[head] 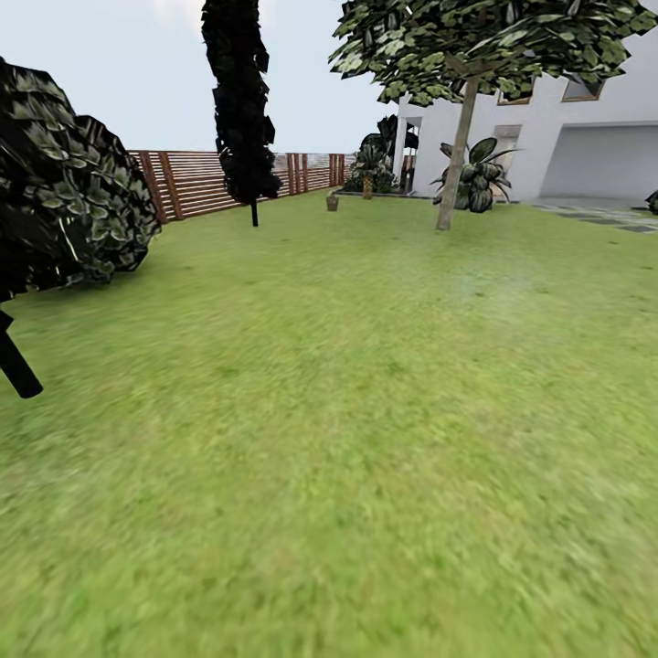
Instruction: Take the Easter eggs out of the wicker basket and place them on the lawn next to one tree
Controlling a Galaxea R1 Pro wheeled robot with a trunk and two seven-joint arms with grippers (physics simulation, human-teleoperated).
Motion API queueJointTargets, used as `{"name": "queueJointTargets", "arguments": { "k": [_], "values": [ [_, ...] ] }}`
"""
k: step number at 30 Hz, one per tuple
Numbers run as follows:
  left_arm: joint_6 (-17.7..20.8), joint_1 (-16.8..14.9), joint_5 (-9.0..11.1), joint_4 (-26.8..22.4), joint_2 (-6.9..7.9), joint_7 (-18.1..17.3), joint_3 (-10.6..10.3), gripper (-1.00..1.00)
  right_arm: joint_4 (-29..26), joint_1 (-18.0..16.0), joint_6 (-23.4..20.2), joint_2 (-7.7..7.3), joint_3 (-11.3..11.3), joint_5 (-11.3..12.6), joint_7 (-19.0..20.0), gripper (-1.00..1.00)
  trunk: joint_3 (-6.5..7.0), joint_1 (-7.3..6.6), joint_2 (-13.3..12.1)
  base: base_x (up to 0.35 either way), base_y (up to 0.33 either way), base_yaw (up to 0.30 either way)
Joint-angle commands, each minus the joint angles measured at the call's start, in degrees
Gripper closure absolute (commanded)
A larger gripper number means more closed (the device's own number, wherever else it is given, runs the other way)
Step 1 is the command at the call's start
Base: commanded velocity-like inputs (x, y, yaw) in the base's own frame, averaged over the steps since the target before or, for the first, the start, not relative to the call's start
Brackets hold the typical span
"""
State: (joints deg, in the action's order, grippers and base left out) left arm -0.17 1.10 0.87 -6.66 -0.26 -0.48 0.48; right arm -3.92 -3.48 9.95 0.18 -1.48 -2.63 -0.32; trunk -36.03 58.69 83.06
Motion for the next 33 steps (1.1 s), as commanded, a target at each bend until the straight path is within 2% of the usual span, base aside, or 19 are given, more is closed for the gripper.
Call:
{"name": "queueJointTargets", "arguments": {
  "k": [1,33],
  "values": [
    [0.0,0.0,0.1,-0.1,0.0,0.0,0.0,-1.0,0.1,0.0,0.2,0.0,-0.1,-0.3,0.0,-1.0,-0.04,0.04,0.0,0.339,0.0,0.0],
    [0.0,0.0,0.1,-0.1,0.0,0.0,0.0,-1.0,0.1,0.0,0.2,-0.18,-0.1,-0.4,0.0,-1.0,-0.04,0.04,0.0,0.34,0.0,0.0]
  ]
}}
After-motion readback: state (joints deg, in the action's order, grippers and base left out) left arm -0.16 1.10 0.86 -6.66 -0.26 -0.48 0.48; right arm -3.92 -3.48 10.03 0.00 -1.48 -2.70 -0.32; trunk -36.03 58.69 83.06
